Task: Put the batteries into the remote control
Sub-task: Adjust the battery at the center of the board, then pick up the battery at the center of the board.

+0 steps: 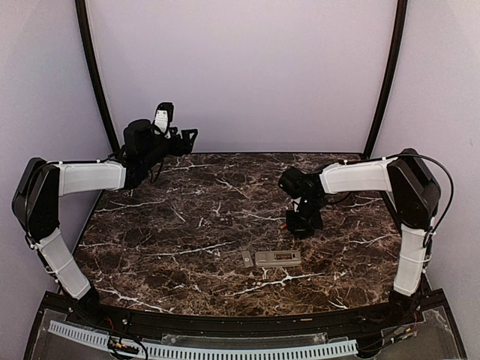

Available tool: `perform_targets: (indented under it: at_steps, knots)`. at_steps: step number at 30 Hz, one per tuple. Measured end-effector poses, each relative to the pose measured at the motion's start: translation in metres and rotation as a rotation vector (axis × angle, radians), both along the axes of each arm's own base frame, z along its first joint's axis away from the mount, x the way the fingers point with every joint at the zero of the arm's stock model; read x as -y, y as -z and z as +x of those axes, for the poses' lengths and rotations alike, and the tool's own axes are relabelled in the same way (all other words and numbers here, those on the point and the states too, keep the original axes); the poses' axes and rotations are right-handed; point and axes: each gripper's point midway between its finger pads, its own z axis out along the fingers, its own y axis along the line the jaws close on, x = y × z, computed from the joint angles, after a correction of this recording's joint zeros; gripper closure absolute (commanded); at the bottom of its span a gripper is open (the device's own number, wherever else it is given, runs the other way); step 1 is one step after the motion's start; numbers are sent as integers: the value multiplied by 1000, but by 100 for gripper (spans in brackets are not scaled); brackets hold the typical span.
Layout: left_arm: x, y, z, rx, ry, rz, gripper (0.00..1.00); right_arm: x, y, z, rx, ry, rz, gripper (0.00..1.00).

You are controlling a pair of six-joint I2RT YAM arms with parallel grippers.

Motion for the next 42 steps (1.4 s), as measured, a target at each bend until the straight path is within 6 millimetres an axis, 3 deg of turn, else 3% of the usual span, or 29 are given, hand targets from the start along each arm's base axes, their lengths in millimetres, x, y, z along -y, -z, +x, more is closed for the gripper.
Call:
perform_targets:
  at_steps: [10, 16, 28, 42]
  knots:
    - [0, 0, 0, 2, 1, 0, 21, 8, -1, 13, 3, -7, 20, 74]
    - [0, 0, 0, 5, 2, 6, 21, 7, -1, 28, 17, -7, 27, 81]
    - [0, 0, 0, 8, 2, 12, 21, 6, -1, 27, 3, 14, 36, 93]
    - [0, 0, 0, 8, 3, 13, 22, 6, -3, 24, -22, 53, 65, 100]
